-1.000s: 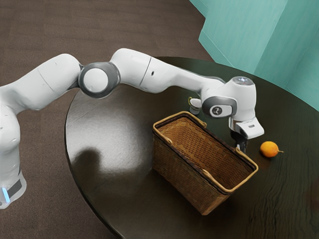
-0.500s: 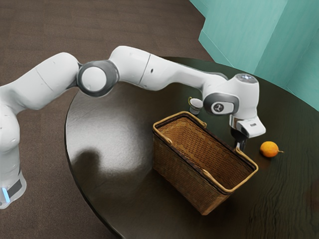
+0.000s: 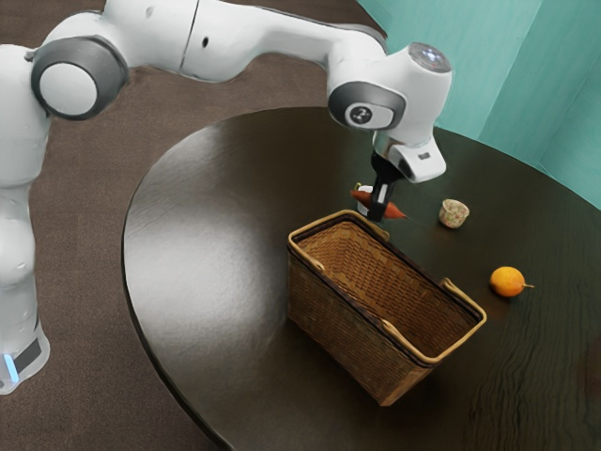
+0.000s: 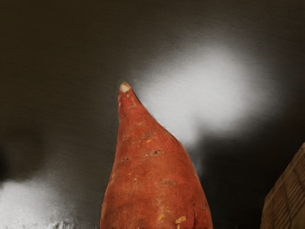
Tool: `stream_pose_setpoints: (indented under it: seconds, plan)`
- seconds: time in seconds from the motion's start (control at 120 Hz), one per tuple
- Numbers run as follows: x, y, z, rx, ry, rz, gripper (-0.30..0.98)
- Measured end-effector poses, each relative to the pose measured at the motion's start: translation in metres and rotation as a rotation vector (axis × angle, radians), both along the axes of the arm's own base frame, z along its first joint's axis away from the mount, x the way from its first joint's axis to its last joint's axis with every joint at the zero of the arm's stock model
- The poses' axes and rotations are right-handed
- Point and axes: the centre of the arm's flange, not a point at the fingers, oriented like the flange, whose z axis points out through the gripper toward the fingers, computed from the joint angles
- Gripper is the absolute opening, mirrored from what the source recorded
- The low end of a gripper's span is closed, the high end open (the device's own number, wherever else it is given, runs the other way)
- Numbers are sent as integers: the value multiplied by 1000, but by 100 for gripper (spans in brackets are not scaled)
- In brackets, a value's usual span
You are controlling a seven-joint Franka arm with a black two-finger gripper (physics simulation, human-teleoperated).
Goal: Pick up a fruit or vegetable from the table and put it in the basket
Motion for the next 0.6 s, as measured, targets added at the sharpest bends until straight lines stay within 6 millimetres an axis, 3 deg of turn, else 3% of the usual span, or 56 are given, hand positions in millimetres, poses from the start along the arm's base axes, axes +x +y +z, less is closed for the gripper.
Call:
stream_pose_setpoints:
  seconds: [0.067,0.158,0.192,0.25,0.333,0.525,0.6]
  plan:
    - [-18,-8,16,0,-6,12,14]
    - [-37,-2,76,23,-49,63,14]
    - [-40,0,86,34,-42,81,15]
    - [-35,-4,85,44,-11,91,14]
    - [-31,-29,82,57,20,71,14]
    - [-66,-60,84,110,60,97,14]
    - [-74,-79,67,102,102,94,14]
